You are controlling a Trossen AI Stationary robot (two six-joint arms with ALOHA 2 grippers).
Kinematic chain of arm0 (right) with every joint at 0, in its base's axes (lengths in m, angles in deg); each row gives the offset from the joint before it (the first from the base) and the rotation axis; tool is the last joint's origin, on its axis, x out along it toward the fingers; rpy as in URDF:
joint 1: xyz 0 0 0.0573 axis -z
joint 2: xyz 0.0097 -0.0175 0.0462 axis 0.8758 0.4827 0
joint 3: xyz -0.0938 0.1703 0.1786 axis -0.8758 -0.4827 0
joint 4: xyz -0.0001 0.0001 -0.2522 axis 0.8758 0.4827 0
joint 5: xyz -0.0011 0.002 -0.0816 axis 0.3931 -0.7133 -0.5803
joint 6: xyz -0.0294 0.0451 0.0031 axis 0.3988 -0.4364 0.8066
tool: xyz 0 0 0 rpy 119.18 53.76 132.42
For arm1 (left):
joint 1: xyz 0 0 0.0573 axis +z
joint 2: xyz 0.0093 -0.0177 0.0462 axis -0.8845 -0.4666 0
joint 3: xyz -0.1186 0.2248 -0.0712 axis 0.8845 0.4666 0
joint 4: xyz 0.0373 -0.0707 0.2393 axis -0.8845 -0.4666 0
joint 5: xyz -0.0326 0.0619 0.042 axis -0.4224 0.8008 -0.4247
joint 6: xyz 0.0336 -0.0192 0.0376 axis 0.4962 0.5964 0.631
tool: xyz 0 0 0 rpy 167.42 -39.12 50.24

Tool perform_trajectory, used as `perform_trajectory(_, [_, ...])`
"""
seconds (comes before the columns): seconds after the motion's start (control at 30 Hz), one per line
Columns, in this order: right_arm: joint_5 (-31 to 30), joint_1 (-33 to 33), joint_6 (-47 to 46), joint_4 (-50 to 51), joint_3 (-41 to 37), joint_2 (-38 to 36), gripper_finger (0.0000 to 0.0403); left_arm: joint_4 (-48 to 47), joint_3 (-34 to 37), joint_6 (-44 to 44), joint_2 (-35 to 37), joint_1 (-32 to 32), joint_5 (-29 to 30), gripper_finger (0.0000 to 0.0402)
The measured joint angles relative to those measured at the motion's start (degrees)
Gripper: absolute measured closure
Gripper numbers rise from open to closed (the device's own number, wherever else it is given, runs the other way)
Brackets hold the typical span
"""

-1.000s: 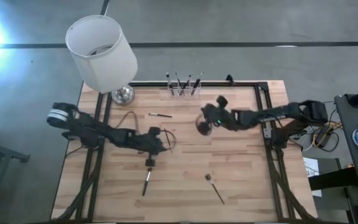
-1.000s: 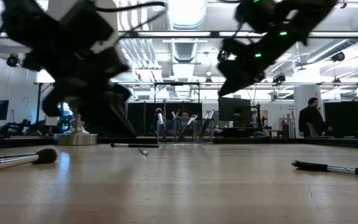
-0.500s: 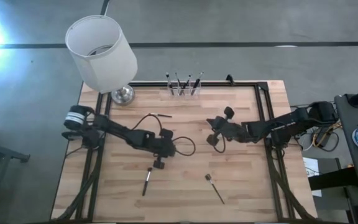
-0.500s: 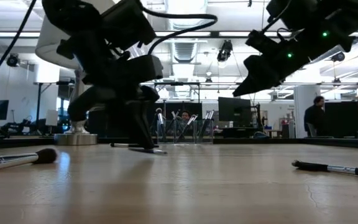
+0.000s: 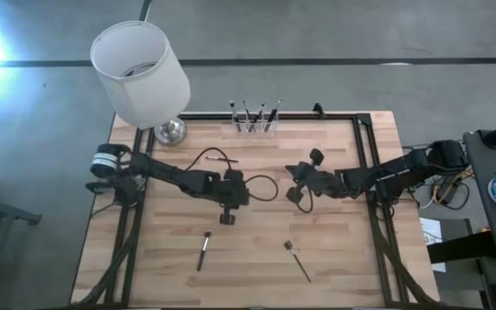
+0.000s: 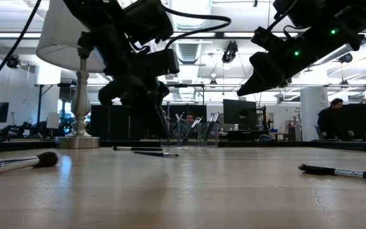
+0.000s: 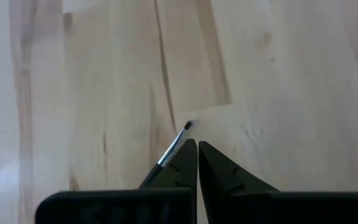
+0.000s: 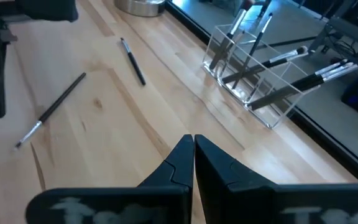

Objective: Put items in baskets/containers
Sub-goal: Put the eyeshadow brush into the transparent organizer

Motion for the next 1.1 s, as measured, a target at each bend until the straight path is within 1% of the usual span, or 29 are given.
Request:
perform_trajectory(0.17, [0.18, -0.32, -0.13, 0.05, -0.12, 0.15, 0.0394, 0.67, -0.02, -1.10, 0.00, 0.82, 0.42, 0.0392])
perform_trajectory(0.33, [0.20, -0.59, -0.15, -0.05, -0.23, 0.15, 0.0394, 1.14, -0.35, -1.22, -1.49, 1.66, -1.51, 0.0392])
perform_trajectory(0.5, [0.19, -0.59, -0.15, -0.05, -0.27, 0.15, 0.0394, 1.50, -3.28, -1.14, -4.47, 2.55, -1.37, 0.0392])
perform_trajectory(0.63, [0.17, -0.78, -0.12, -0.07, -0.29, 0.15, 0.0394, -0.76, -6.45, 0.06, -6.25, 2.56, -3.46, 0.0392])
perform_trajectory(0.7, [0.18, -1.16, -0.11, -0.05, -0.29, 0.15, 0.0394, -1.72, -7.66, 0.33, -6.72, 2.56, -6.27, 0.0392])
perform_trajectory(0.77, [0.19, -1.60, 0.00, -0.04, -0.29, 0.15, 0.0394, -1.71, -8.04, 0.31, -6.84, 2.56, -7.52, 0.0392])
perform_trajectory(0.93, [0.17, -2.47, 0.07, -0.05, -0.42, 0.15, 0.0394, -1.12, -7.91, 1.17, -6.50, 2.12, -6.64, 0.0392])
perform_trajectory(1.0, [0.17, -2.47, 0.05, -0.04, -0.46, 0.15, 0.0394, -1.03, -7.86, -1.17, -6.57, 1.47, -5.22, 0.0392])
perform_trajectory(1.1, [0.17, -2.42, 0.07, -0.04, -0.53, 0.15, 0.0394, -1.05, -7.67, -3.22, -6.84, 0.59, -1.08, 0.0385])
